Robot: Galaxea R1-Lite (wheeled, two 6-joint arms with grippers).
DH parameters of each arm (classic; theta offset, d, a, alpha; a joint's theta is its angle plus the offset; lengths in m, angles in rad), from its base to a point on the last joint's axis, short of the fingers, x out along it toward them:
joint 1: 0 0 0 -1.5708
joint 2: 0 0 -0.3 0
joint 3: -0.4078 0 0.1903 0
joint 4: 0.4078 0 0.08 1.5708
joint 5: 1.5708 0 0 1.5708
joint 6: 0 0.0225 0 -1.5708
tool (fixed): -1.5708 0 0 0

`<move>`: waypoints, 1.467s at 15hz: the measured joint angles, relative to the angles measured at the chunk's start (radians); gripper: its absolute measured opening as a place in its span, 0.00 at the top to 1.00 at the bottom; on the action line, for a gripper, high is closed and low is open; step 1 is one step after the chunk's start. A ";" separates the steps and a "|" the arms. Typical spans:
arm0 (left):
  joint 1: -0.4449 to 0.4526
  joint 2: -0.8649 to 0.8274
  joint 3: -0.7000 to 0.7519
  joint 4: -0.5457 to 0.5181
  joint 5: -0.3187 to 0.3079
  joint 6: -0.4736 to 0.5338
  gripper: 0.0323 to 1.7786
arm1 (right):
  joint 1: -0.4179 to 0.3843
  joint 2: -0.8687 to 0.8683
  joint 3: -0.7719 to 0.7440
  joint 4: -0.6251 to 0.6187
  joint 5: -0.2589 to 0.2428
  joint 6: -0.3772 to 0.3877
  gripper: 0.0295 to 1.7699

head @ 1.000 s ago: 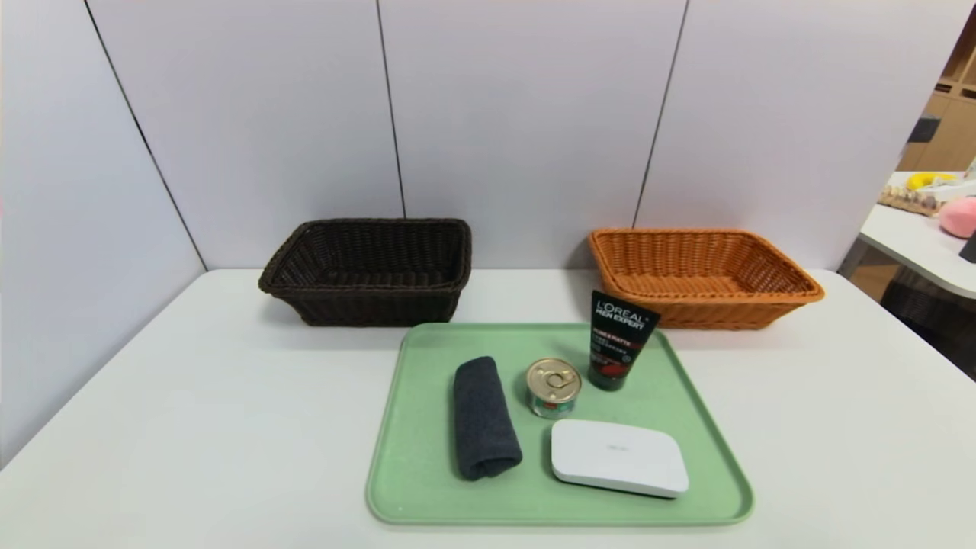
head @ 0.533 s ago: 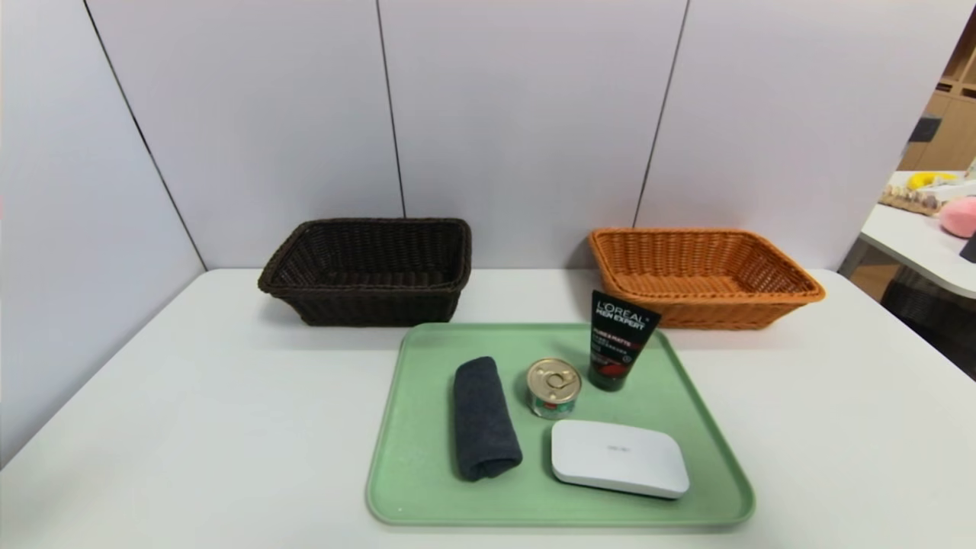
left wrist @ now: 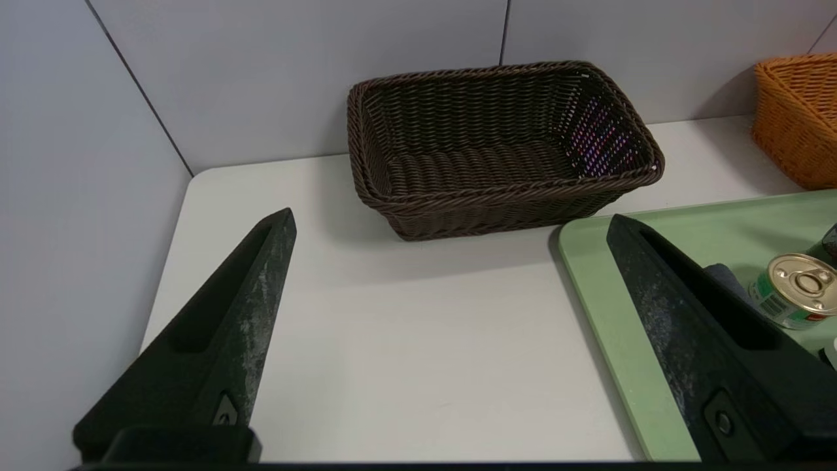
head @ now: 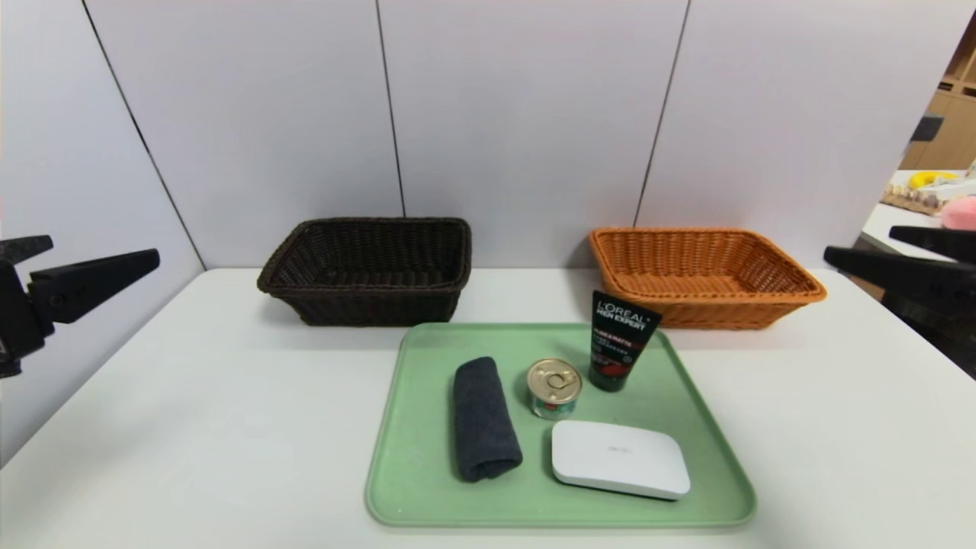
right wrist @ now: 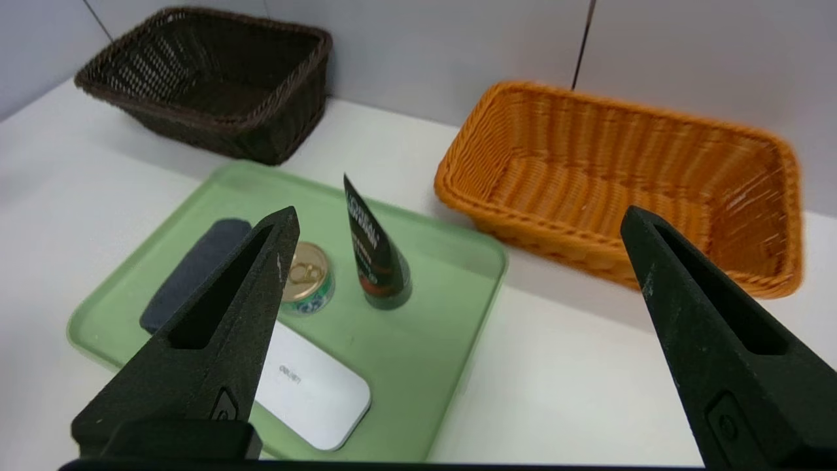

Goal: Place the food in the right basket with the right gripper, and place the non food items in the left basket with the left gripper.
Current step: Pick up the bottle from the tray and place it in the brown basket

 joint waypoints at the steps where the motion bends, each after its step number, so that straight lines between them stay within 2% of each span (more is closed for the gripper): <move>1: -0.005 0.007 0.025 -0.010 0.000 -0.004 0.05 | 0.017 0.008 0.053 -0.035 0.000 0.000 0.04; 5: -0.052 0.019 0.065 -0.014 -0.007 -0.044 0.05 | 0.130 0.035 0.243 -0.168 0.000 0.007 0.04; 7: -0.121 0.021 0.086 -0.014 -0.001 -0.101 0.05 | 0.176 0.048 0.308 -0.178 0.002 0.009 0.04; 9: -0.147 0.024 0.114 -0.014 0.016 -0.114 0.05 | 0.208 0.068 0.347 -0.190 0.003 0.013 0.04; 11: -0.155 0.029 0.133 -0.015 0.033 -0.112 0.05 | 0.216 0.099 0.360 -0.241 0.001 0.019 0.04; 13: -0.158 0.034 0.157 -0.039 0.042 -0.088 0.05 | 0.216 0.151 0.375 -0.342 -0.004 0.020 0.04; 15: -0.158 0.041 0.193 -0.097 0.086 -0.064 0.05 | 0.216 0.217 0.398 -0.472 -0.005 0.015 0.04; 17: -0.158 0.053 0.236 -0.195 0.100 -0.057 0.05 | 0.216 0.280 0.419 -0.591 -0.006 0.009 0.04; 18: -0.158 0.056 0.251 -0.226 0.100 -0.056 0.05 | 0.216 0.302 0.424 -0.618 -0.005 0.010 0.04; 22: -0.158 0.057 0.266 -0.236 0.099 -0.056 0.05 | 0.218 0.360 0.429 -0.626 0.005 0.012 0.04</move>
